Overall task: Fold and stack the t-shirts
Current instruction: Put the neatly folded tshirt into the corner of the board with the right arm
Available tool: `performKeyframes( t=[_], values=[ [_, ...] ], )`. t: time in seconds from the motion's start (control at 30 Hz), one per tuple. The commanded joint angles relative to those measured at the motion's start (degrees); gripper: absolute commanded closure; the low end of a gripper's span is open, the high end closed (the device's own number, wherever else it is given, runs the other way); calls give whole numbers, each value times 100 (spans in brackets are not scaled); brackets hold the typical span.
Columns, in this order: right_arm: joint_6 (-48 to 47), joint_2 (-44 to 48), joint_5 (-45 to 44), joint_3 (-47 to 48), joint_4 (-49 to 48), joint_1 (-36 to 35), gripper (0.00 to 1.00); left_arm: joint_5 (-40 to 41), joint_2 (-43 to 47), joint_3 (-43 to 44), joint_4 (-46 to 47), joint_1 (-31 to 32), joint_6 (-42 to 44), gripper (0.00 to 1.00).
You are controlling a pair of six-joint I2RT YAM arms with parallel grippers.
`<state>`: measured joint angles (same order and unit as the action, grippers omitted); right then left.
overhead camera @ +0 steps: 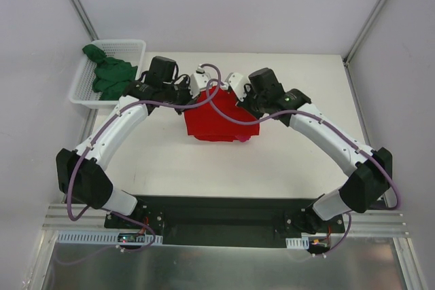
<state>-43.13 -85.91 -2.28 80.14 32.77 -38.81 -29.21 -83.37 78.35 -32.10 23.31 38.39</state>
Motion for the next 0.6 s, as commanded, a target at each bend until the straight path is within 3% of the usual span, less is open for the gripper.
performKeyframes(
  t=[0.0,0.57],
  values=[
    [-90,13,131,28,-157,57,99,82,-21,234,160,42,212,100],
    [-195,-312,448,-174,-377,180,99,91,-618,445,213,33,186,100]
  ],
)
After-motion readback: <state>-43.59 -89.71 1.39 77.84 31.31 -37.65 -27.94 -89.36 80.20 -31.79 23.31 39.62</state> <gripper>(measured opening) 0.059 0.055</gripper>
